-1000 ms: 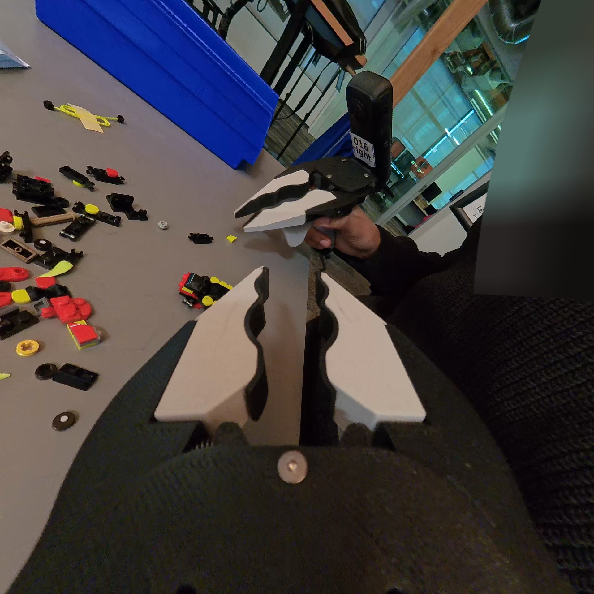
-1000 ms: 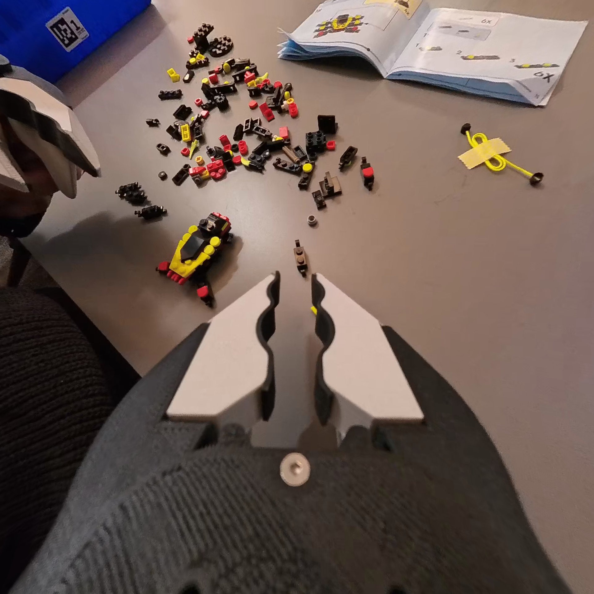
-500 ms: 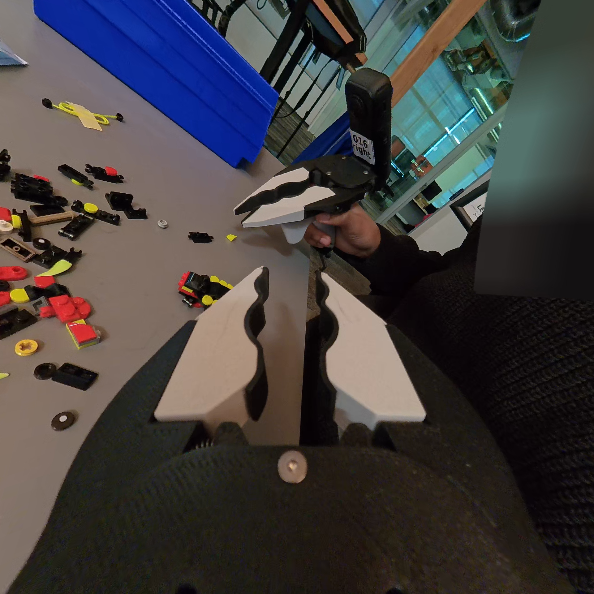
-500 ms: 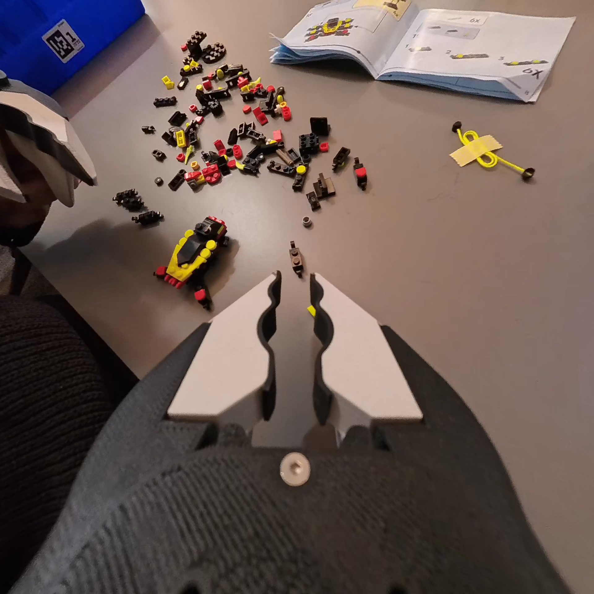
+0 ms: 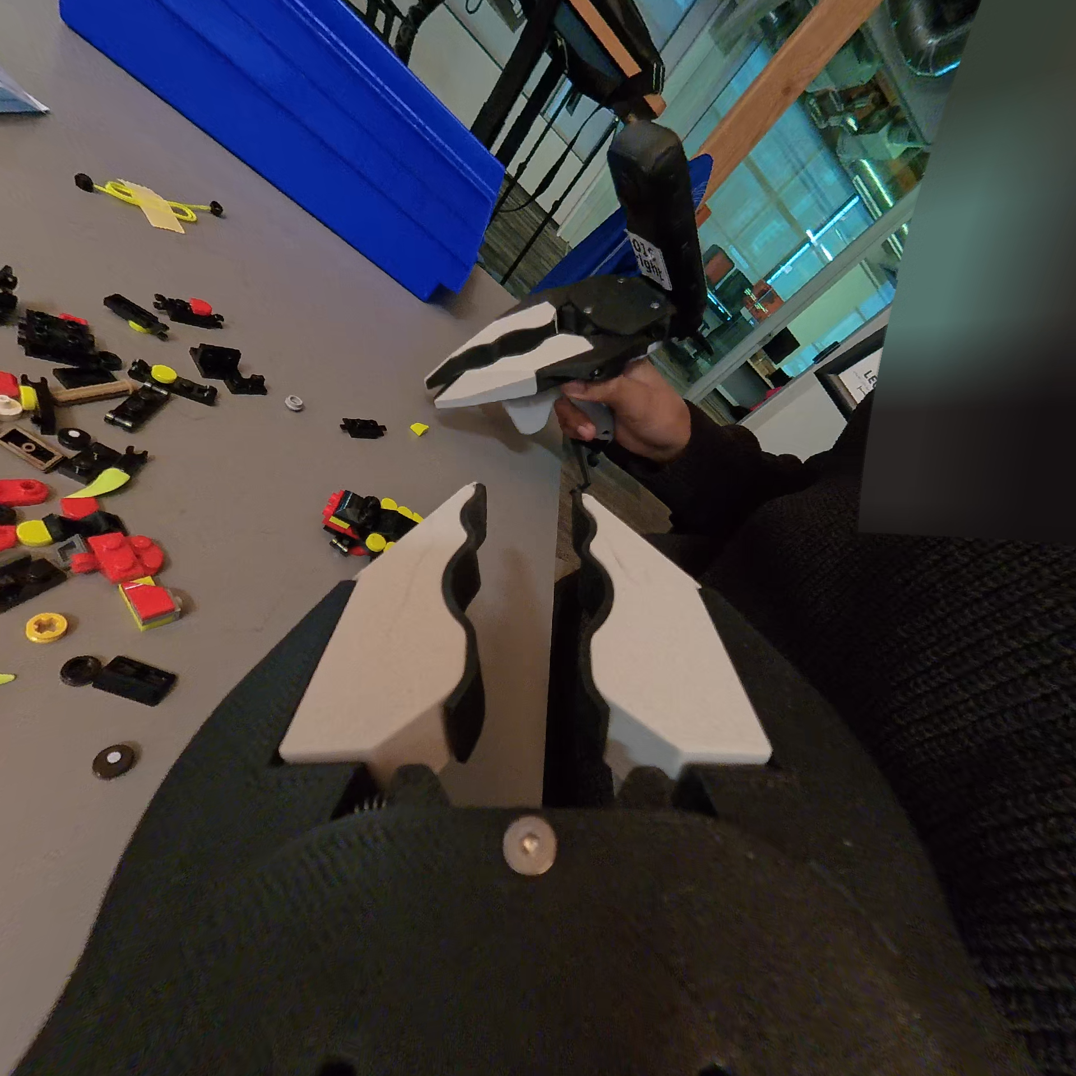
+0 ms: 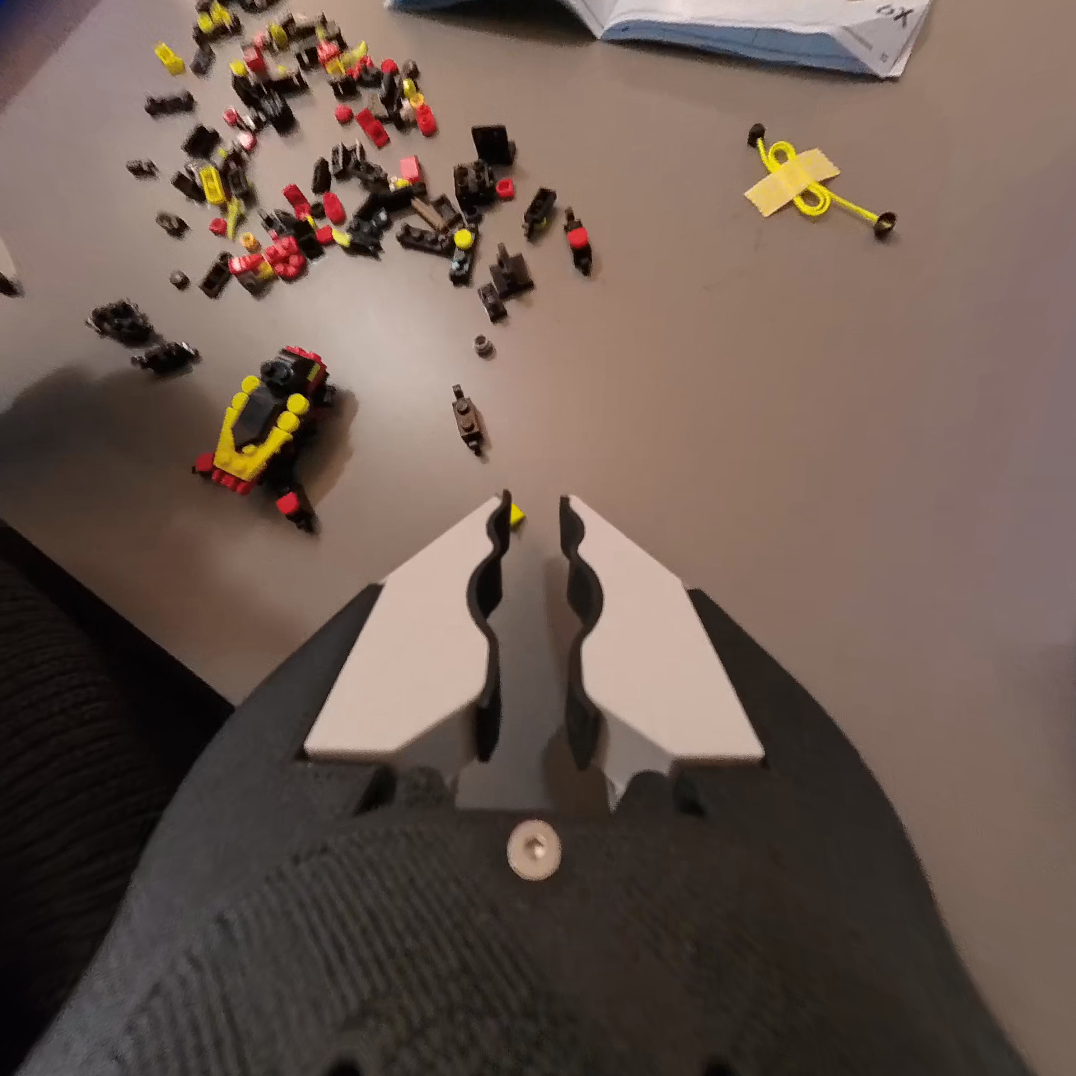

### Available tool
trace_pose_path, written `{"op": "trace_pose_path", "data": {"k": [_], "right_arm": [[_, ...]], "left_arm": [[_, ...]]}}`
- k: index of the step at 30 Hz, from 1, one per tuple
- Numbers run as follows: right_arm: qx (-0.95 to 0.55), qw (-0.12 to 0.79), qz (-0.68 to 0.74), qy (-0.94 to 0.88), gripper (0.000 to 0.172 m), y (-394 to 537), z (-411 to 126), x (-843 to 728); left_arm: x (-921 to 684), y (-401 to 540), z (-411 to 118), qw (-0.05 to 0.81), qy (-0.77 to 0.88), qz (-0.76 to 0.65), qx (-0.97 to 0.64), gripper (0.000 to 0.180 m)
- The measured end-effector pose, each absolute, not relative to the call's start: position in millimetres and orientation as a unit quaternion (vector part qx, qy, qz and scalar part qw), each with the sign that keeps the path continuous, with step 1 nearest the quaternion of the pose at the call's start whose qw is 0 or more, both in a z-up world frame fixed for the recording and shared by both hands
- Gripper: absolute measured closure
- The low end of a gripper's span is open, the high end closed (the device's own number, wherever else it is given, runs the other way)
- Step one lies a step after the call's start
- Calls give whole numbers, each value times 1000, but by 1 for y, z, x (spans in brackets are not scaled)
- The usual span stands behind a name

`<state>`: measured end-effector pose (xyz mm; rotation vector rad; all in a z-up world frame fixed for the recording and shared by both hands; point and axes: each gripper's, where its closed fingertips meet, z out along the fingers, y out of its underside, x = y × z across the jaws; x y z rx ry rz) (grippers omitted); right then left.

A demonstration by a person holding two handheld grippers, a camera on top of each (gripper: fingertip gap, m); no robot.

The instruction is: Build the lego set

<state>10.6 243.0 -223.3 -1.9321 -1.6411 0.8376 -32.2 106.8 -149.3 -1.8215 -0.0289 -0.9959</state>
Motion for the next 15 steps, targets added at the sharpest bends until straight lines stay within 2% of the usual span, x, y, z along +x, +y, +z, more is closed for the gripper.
{"op": "trace_pose_path", "data": {"k": [9,15], "right_arm": [[-669,292,192,-656,160,235,-223,10],[-686,251,220,-647,158,225,-234,9]], "left_arm": [[-33,108,-152,506,-14,-411,-758,154],[-32,109,-153,503,-12,-412,-760,154]]}}
